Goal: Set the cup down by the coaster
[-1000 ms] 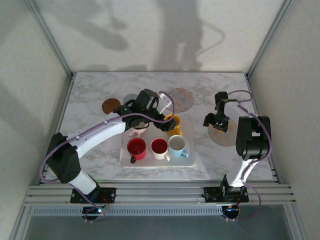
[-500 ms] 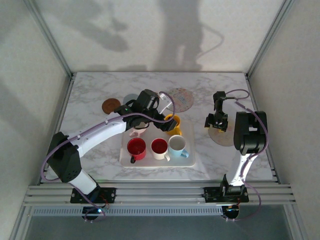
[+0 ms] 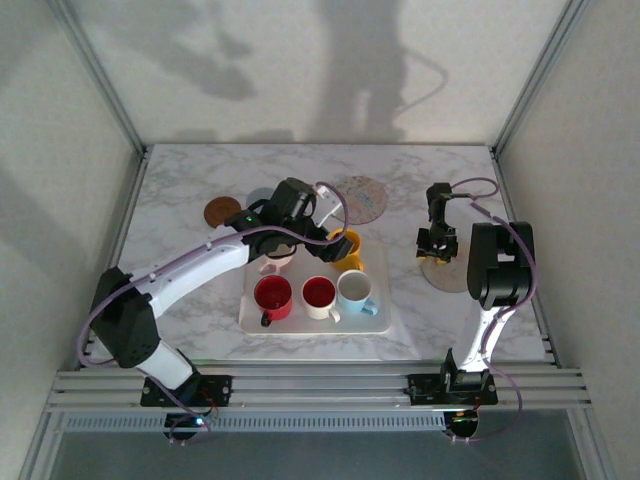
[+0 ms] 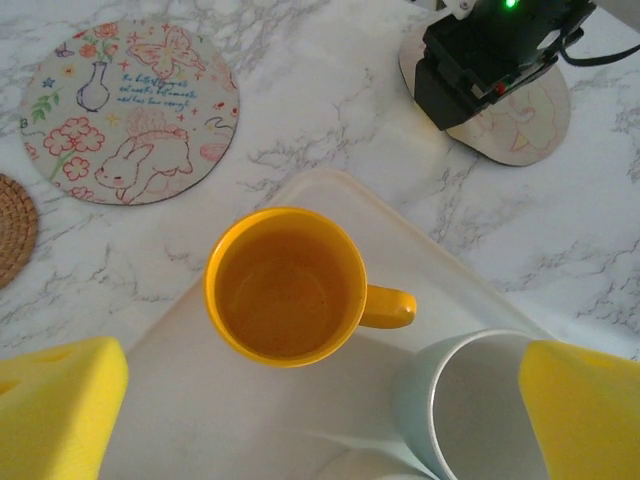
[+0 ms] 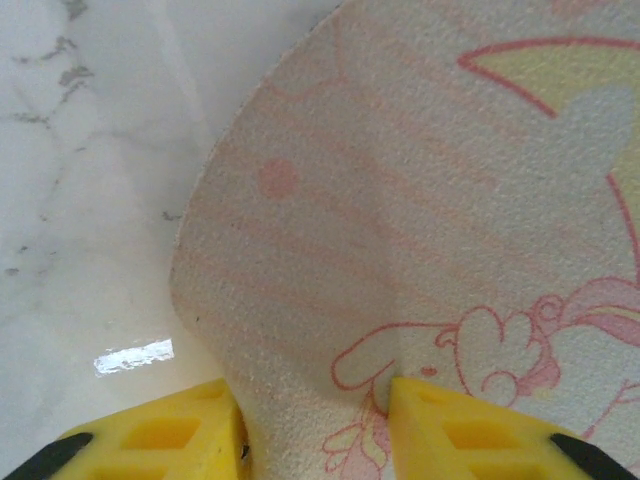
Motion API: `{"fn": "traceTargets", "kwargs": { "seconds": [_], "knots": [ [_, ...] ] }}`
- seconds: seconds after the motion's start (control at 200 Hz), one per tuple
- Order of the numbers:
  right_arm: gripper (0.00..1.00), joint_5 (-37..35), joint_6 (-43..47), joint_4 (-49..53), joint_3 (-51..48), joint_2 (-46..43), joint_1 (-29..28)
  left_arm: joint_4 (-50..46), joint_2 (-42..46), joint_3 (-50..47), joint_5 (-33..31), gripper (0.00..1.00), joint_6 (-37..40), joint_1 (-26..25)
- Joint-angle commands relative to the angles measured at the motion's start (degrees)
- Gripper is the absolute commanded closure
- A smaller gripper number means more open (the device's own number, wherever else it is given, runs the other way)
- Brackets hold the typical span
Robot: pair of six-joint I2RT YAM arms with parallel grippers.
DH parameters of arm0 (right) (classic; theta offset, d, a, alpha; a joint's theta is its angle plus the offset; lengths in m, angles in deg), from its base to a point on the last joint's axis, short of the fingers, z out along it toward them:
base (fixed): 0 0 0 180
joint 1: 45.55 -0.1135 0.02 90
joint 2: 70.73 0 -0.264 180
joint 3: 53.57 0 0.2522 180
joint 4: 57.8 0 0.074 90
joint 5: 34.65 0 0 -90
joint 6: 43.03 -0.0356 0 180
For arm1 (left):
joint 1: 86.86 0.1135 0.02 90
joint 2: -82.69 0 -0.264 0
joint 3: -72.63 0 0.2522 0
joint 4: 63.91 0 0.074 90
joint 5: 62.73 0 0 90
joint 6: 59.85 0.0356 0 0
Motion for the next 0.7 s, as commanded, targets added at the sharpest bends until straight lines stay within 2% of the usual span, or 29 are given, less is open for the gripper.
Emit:
{"fn": "traceTargets", "kwargs": {
  "seconds": [0.0, 0.32, 0.456, 0.691],
  "knots": [
    [0.68, 2.12, -0.44, 0.64, -0.93, -0.73, 0.19, -0.93, 3.34, -1.15, -1.13, 0.00, -1.36, -0.14],
    [0.87, 3.33, -1.60, 0.60, -1.41, -5.40, 0.22, 0.35, 8.43, -4.82, -1.91, 0.00, -2.95, -0.22],
    [1.00, 8.29, -1.53, 0.83, -0.25, -7.15, 0.15, 0.28, 9.64, -5.30, -2.50, 0.00, -3.50, -0.22],
    [1.00, 8.93, -1.36, 1.87, 3.55, -8.04, 0.14, 2.48, 14.50, -9.62, -3.26, 0.00, -7.51, -0.23]
  ]
}}
